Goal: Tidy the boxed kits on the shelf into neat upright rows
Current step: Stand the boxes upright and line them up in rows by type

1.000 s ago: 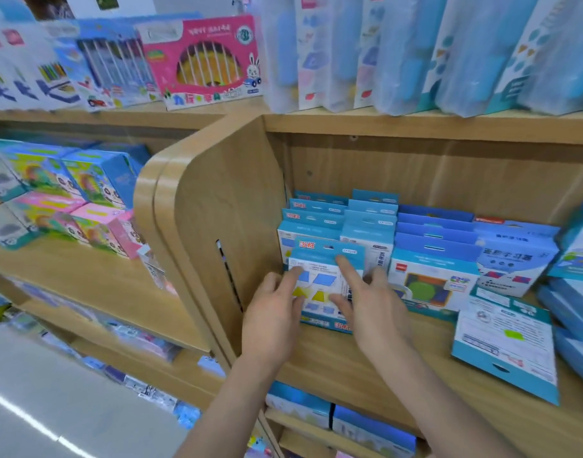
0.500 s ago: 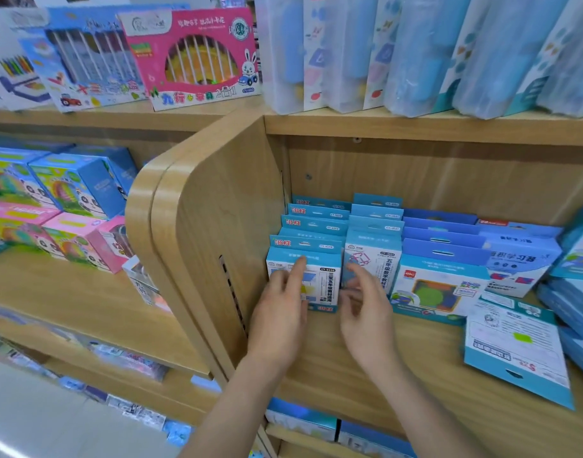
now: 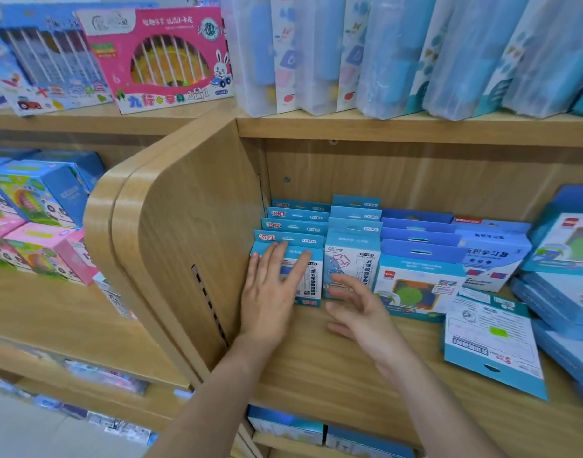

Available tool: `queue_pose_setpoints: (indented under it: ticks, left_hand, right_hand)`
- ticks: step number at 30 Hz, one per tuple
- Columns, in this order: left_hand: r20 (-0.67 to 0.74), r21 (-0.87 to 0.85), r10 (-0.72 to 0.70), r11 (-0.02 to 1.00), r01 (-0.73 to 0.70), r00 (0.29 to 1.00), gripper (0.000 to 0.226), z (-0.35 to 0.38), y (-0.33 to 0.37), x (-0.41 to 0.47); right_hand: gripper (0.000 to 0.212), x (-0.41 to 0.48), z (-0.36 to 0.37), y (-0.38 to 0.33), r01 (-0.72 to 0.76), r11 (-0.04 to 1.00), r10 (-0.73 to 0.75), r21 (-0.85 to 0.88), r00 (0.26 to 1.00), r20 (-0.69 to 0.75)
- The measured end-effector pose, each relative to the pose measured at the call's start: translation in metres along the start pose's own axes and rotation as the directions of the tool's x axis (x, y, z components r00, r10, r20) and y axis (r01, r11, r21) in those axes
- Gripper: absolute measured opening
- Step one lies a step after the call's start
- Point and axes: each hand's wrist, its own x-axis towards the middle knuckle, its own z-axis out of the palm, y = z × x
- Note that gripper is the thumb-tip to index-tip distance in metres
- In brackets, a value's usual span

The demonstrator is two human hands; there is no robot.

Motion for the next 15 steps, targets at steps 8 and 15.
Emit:
queue_pose_setpoints:
  ticks: [8,15]
  left_hand:
    - [0.005,-0.078,-0.052,0.996,0.053,0.999,0.086,0.000,-0.003,0.007]
    - [-0.017,-0.235,-0.096,0.968,0.090,0.995,0.085,-0.025,0.026,-0.003]
  right_hand:
    - [0.039,-0.033,-0.063,-0.012,0.162,0.924,-0.210,-0.346,0.972,-0.105]
    - [0.032,-0.099,-0.154,-0.021,0.063,0.687,-0.385,-0.724,0.876,-0.289]
